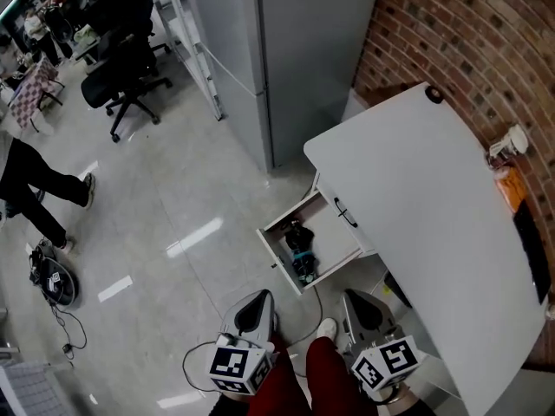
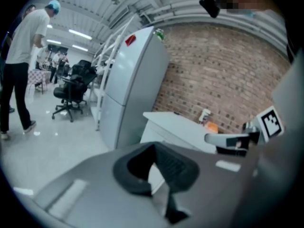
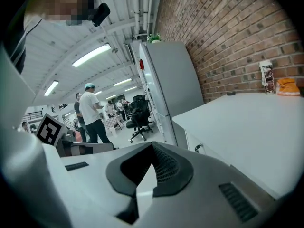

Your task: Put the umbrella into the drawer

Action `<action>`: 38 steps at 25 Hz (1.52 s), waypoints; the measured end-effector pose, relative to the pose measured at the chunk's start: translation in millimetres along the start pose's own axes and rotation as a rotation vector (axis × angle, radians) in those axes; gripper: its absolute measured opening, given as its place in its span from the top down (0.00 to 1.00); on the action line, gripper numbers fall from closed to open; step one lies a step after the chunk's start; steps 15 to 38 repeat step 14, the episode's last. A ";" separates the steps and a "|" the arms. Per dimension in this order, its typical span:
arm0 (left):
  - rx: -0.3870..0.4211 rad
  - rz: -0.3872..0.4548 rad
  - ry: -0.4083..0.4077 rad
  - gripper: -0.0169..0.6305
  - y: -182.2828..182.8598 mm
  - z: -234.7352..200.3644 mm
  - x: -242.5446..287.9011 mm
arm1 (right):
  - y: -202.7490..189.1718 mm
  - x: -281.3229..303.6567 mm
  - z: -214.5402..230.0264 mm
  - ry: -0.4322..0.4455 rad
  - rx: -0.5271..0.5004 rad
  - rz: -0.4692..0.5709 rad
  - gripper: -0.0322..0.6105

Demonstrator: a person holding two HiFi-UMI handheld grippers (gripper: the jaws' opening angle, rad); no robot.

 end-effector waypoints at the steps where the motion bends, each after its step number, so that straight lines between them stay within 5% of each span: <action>1: 0.009 0.008 0.001 0.97 4.1 1.4 -3.9 | 4.7 -3.9 -3.9 0.004 -0.012 0.017 0.95; 14: 0.051 0.021 -0.011 0.97 54.0 12.4 -34.7 | 49.6 -55.6 -26.0 0.028 0.033 0.124 0.95; 38: 0.051 0.021 -0.011 0.97 54.0 12.4 -34.7 | 49.6 -55.6 -26.0 0.028 0.033 0.124 0.95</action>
Point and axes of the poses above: the fingertips, and each gripper's own axes: x forward along the fingers, z to its right, y out of its top, the point moved 1 cm from there along -x, backward along the fingers, and after that the axes turned 7 degrees about -y, right-handed, at the moved point
